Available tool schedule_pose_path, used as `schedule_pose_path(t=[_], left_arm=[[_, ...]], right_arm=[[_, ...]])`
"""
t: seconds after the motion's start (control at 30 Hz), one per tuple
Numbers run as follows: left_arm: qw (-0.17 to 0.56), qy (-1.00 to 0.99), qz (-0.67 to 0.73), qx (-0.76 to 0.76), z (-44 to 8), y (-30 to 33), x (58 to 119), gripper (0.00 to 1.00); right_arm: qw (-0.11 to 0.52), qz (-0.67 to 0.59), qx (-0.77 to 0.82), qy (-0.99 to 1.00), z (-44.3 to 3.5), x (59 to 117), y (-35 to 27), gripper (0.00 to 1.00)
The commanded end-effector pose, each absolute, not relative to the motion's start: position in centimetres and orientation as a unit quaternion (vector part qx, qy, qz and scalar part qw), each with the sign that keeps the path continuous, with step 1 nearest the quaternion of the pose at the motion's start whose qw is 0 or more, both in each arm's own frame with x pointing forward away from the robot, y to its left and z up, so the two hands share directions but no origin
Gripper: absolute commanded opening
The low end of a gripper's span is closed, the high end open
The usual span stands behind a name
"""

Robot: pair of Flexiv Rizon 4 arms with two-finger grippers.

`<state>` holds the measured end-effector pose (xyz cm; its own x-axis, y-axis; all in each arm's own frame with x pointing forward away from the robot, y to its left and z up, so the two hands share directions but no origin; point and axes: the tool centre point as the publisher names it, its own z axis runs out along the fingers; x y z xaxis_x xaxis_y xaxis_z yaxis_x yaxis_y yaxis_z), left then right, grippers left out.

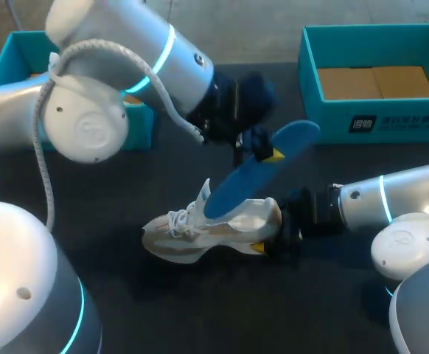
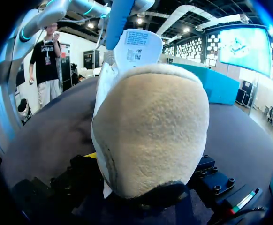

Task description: Take the shoe out of the shoebox, open the shoe tongue, remove and reinsert the insole, then place the shoe into the shoebox

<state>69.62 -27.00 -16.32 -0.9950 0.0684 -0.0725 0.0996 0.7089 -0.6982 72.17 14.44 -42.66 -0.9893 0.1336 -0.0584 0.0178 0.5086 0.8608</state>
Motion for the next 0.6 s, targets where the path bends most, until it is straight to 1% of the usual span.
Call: schedule_pose_path(t=[0.03, 0.4, 0.6], left_arm=[[-0.006, 0.904, -0.423, 0.065, -15.7, -26.2, 70.2, 0.00], [-0.056, 0.873, -0.474, 0.105, -14.2, -25.7, 70.4, 0.00], [-0.102, 0.837, -0.526, 0.110, -13.9, -24.3, 70.8, 0.00]], right_arm=[[0.059, 0.491, 0.044, 0.868, -43.3, 72.1, 14.9, 0.00], [0.059, 0.491, 0.044, 0.868, -43.3, 72.1, 14.9, 0.00], [0.059, 0.491, 0.044, 0.868, -43.3, 72.1, 14.9, 0.00]])
